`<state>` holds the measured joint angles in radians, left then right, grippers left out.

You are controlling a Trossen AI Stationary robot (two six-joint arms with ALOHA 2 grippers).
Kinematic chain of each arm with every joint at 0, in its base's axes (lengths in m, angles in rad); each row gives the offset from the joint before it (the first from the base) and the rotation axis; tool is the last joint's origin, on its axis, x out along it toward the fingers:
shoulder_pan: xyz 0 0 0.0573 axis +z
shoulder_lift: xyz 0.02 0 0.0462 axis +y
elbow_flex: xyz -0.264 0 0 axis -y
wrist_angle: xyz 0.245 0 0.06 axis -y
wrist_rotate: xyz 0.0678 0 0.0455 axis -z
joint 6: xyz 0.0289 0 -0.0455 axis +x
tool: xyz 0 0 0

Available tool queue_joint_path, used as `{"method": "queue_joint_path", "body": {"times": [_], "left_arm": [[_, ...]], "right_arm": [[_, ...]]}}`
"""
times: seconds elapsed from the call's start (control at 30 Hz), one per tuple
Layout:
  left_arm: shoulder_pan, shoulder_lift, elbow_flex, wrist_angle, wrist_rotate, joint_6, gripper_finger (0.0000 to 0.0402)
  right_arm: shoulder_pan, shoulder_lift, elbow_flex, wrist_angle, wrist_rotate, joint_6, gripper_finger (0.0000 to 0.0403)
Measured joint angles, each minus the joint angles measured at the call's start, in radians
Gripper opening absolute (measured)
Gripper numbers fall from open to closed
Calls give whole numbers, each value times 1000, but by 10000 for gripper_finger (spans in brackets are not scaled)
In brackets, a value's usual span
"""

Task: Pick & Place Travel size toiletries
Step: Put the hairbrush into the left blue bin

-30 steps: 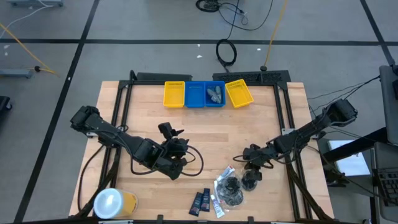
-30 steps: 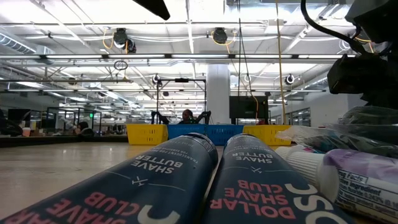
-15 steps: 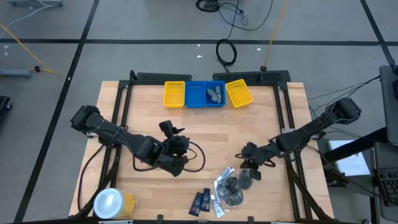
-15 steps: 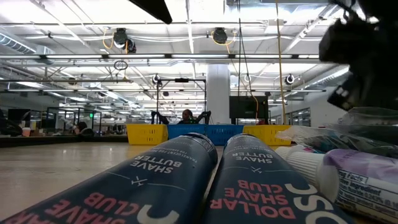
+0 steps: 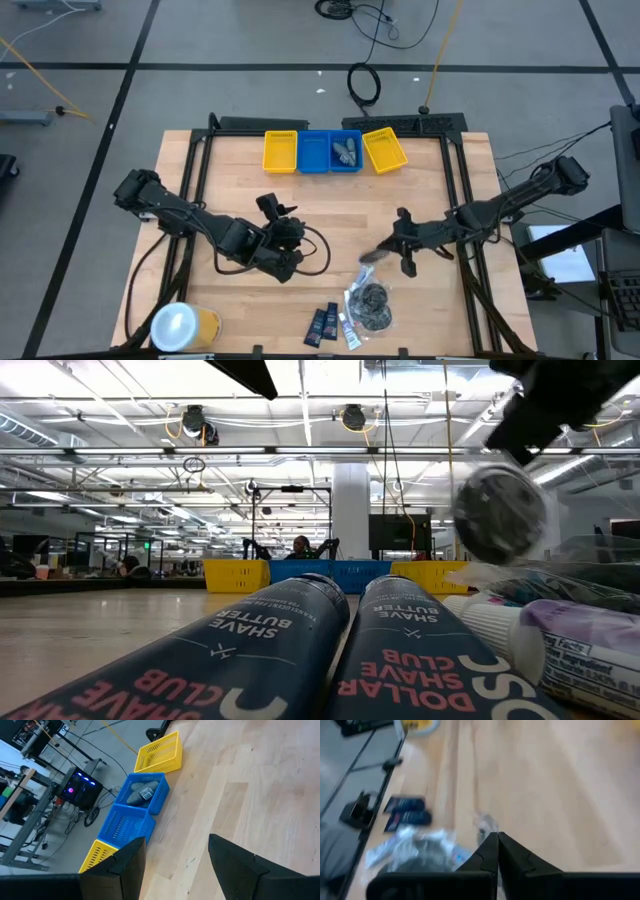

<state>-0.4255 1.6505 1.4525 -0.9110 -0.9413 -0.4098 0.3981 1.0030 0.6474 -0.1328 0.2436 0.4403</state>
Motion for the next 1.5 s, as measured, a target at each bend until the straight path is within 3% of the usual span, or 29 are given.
{"method": "queue_joint_path", "body": {"times": [0.2, 0.47, 0.87, 1.13, 1.5], "left_arm": [[0, 0, 0, 20, 0, 3, 214], [0, 0, 0, 165, 9, 86, 214], [44, 0, 0, 450, 267, 295, 214], [118, 0, 0, 531, 537, 299, 214], [167, 1, 0, 549, 589, 296, 214]], "right_arm": [[-54, -9, 14, 98, 21, -92, 0], [-90, -9, 14, 286, 18, -211, 0], [-91, 2, 15, 406, 18, -298, 0], [-91, 5, 15, 454, 18, -341, 0], [-91, 4, 15, 559, 18, -423, 0]]}}
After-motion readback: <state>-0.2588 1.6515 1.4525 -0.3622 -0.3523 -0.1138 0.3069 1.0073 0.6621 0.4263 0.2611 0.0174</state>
